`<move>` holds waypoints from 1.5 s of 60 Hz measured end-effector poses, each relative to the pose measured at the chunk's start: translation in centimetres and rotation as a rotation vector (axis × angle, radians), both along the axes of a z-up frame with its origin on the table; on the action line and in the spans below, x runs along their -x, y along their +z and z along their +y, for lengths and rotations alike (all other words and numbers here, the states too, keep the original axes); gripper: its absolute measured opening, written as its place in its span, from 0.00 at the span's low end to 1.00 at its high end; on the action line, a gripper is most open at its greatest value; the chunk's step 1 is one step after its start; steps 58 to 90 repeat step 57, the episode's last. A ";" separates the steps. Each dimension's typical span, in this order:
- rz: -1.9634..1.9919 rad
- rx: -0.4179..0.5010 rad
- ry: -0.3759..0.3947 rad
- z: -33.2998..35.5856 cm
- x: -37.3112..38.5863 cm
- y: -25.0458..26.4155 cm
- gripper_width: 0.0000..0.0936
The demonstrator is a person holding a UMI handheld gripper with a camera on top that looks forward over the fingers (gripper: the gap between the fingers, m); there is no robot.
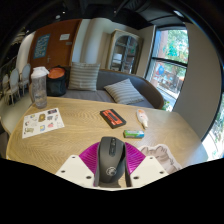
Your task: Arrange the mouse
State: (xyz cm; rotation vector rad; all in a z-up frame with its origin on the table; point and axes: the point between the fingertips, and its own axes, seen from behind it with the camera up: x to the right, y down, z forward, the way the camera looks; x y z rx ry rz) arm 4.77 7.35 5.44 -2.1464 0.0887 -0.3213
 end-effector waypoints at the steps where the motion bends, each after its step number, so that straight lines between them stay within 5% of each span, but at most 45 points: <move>1: -0.014 0.000 -0.014 -0.5 -1.2 0.3 0.39; 24: 0.007 0.129 -0.136 -7.8 -18.3 -6.5 0.39; 30: 0.115 0.075 -0.202 -7.7 -18.3 -6.5 0.56; 35: 0.108 0.066 -0.235 -8.6 -17.9 -5.7 0.88; 37: 0.103 0.039 -0.236 -9.1 -17.4 -4.6 0.93; 54: 0.039 -0.128 -0.268 -17.4 -9.6 4.5 0.91; 90: 0.038 -0.138 -0.262 -18.7 -7.4 5.0 0.92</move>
